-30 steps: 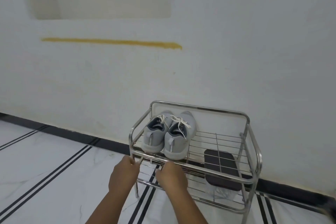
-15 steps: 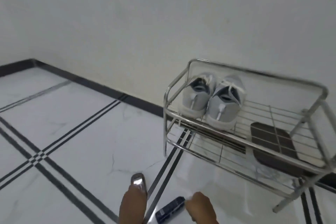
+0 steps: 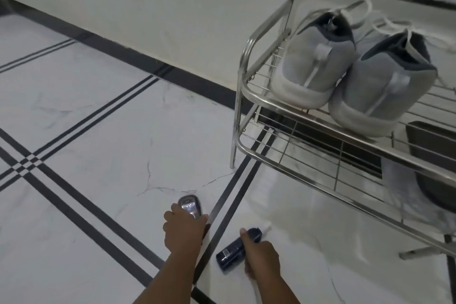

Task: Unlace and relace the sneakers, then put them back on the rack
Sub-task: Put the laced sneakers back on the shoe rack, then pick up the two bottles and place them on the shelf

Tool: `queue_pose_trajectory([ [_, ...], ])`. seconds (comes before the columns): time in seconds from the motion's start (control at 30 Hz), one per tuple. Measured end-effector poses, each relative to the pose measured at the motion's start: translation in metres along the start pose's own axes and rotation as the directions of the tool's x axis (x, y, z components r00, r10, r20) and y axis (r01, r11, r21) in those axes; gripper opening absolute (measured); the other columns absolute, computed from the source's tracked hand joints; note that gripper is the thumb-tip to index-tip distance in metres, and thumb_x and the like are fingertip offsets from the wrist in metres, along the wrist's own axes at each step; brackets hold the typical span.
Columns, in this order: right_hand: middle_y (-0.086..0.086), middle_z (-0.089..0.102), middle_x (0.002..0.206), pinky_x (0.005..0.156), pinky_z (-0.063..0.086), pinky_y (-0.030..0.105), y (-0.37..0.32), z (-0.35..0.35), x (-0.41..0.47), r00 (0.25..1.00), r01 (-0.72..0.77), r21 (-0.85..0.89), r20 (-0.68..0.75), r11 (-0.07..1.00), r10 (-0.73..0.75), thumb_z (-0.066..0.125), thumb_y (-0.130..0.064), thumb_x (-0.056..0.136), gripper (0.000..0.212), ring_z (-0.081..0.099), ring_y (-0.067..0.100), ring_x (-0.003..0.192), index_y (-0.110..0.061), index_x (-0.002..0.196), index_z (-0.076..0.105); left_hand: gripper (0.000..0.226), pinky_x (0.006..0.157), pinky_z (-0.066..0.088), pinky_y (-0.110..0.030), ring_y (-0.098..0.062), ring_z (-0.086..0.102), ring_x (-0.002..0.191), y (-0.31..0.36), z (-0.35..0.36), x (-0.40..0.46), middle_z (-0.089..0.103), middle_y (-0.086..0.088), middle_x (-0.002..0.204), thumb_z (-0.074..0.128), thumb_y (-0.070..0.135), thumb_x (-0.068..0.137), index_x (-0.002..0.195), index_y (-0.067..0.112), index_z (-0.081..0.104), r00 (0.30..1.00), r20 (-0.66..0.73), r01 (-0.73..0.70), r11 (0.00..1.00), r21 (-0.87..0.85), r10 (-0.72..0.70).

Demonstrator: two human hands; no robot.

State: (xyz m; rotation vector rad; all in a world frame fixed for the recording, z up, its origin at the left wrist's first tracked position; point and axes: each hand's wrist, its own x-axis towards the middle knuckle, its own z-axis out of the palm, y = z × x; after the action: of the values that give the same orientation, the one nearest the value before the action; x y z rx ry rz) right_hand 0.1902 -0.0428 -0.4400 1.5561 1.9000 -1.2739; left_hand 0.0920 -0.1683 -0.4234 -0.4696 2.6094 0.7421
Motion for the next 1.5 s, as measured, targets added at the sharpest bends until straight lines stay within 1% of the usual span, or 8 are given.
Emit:
queue_pose_trajectory([
  [0.23, 0.012, 0.070, 0.074, 0.060, 0.059, 0.034, 0.001, -0.001, 0.011, 0.995, -0.057, 0.153, 0.084, 0.987, 0.044, 0.071, -0.037, 0.076, 0.032, 0.068, 0.023, 0.058, -0.007, 0.083, 0.064, 0.056, 0.084, 0.047, -0.038, -0.035, 0.052, 0.105, 0.001, 0.023, -0.001, 0.044, -0.018, 0.120, 0.066, 0.021, 0.081, 0.124, 0.002, 0.036, 0.998, 0.054, 0.044, 0.999, -0.003, -0.044],
  [0.47, -0.004, 0.062, 0.081, 0.056, 0.039, 0.020, -0.006, -0.028, -0.028, 0.963, 0.262, 0.055, -0.074, 0.964, -0.257, 0.068, -0.039, 0.080, 0.026, 0.056, 0.008, 0.070, -0.017, 0.090, 0.060, 0.065, 0.081, 0.046, -0.036, -0.034, 0.053, 0.104, 0.016, 0.002, -0.035, 0.037, -0.017, 0.123, 0.066, 0.032, 0.081, 0.129, 0.006, 0.032, 0.990, 0.140, 0.034, 0.994, -0.106, -0.019],
  [0.67, -0.005, 0.065, 0.089, 0.069, 0.050, 0.027, -0.031, -0.076, -0.098, 0.845, 0.520, -0.034, -0.126, 0.853, -0.520, 0.069, -0.037, 0.078, 0.025, 0.062, 0.014, 0.081, -0.019, 0.094, 0.060, 0.064, 0.078, 0.043, -0.033, -0.034, 0.055, 0.096, 0.031, -0.044, -0.091, 0.038, -0.012, 0.110, 0.066, 0.037, 0.077, 0.127, 0.010, 0.038, 0.991, 0.102, -0.065, 0.972, -0.226, 0.090],
  [0.83, -0.004, 0.065, 0.096, 0.069, 0.044, 0.027, -0.061, -0.129, -0.169, 0.703, 0.674, -0.100, -0.213, 0.731, -0.678, 0.068, -0.035, 0.079, 0.030, 0.061, 0.017, 0.085, -0.020, 0.103, 0.059, 0.048, 0.081, 0.048, -0.034, -0.027, 0.054, 0.087, 0.041, -0.112, -0.134, 0.049, -0.010, 0.107, 0.064, 0.037, 0.076, 0.112, 0.010, 0.049, 0.964, 0.025, -0.253, 0.939, -0.233, 0.266],
  [1.03, -0.002, 0.064, 0.100, 0.068, 0.043, 0.028, -0.084, -0.180, -0.234, 0.571, 0.768, -0.208, -0.203, 0.605, -0.795, 0.068, -0.036, 0.080, 0.035, 0.059, 0.018, 0.086, -0.020, 0.110, 0.057, 0.047, 0.070, 0.041, -0.030, -0.025, 0.051, 0.085, 0.074, -0.210, -0.167, 0.057, -0.010, 0.102, 0.062, 0.041, 0.080, 0.111, 0.008, 0.050, 0.894, -0.089, -0.447, 0.889, -0.097, 0.440],
  [1.2, -0.004, 0.062, 0.101, 0.065, 0.043, 0.029, -0.089, -0.188, -0.239, 0.505, 0.803, -0.261, -0.182, 0.536, -0.844, 0.067, -0.037, 0.080, 0.040, 0.059, 0.018, 0.086, -0.024, 0.114, 0.051, 0.040, 0.063, 0.041, -0.028, -0.023, 0.052, 0.080, 0.089, -0.232, -0.171, 0.056, -0.005, 0.093, 0.065, 0.036, 0.079, 0.105, 0.010, 0.051, 0.838, -0.142, -0.538, 0.842, -0.048, 0.527],
  [1.37, -0.003, 0.063, 0.094, 0.069, 0.052, 0.035, -0.102, -0.160, -0.192, 0.513, 0.798, -0.299, -0.116, 0.522, -0.850, 0.068, -0.034, 0.079, 0.039, 0.061, 0.019, 0.083, -0.023, 0.112, 0.051, 0.046, 0.066, 0.037, -0.029, -0.022, 0.048, 0.080, 0.098, -0.203, -0.126, 0.053, -0.004, 0.095, 0.069, 0.035, 0.077, 0.112, 0.009, 0.054, 0.884, -0.109, -0.453, 0.891, 0.041, 0.455],
  [1.5, -0.005, 0.063, 0.092, 0.067, 0.051, 0.033, -0.115, -0.140, -0.171, 0.502, 0.821, -0.254, -0.108, 0.512, -0.858, 0.067, -0.033, 0.081, 0.038, 0.060, 0.018, 0.082, -0.022, 0.114, 0.051, 0.049, 0.065, 0.038, -0.030, -0.023, 0.052, 0.080, 0.110, -0.191, -0.096, 0.054, -0.003, 0.094, 0.070, 0.035, 0.076, 0.115, 0.011, 0.052, 0.918, -0.115, -0.384, 0.923, -0.017, 0.380],
])
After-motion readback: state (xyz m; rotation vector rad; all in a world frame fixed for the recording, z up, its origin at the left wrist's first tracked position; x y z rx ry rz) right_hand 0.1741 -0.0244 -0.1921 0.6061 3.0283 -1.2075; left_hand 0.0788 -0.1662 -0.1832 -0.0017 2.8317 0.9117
